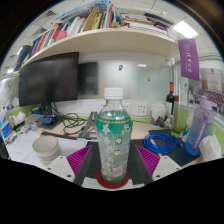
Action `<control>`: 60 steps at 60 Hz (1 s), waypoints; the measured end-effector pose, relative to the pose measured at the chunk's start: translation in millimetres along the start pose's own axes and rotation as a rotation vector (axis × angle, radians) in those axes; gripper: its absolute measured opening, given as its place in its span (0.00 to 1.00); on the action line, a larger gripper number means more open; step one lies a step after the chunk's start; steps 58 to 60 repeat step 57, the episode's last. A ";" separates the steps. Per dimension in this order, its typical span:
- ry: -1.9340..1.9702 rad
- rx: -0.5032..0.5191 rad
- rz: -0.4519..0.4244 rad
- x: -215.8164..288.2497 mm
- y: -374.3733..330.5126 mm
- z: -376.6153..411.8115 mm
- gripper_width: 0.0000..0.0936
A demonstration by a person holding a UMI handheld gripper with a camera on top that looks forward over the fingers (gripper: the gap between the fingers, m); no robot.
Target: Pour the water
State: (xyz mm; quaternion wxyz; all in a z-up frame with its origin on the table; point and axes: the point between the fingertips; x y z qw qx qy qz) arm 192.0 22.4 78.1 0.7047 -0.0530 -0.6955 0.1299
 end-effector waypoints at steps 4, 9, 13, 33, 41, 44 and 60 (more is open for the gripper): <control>0.006 -0.014 0.027 -6.6 -18.1 2.5 0.91; 0.007 -0.048 0.103 -18.4 -50.8 6.5 0.90; 0.023 -0.062 0.128 -11.4 -78.3 19.2 0.90; 0.028 -0.047 0.055 97.9 -160.4 100.9 0.90; 0.056 -0.034 0.020 120.4 -173.8 119.8 0.90; 0.066 -0.044 0.022 121.6 -176.6 121.1 0.90; 0.041 -0.074 0.037 116.4 -181.2 124.4 0.90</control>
Point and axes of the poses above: the point between the fingertips, and its own axes, seen from behind it with the camera up: z to the left, x up, y forward, the way the camera looks, and after that the axes turned 4 degrees about x, right-handed
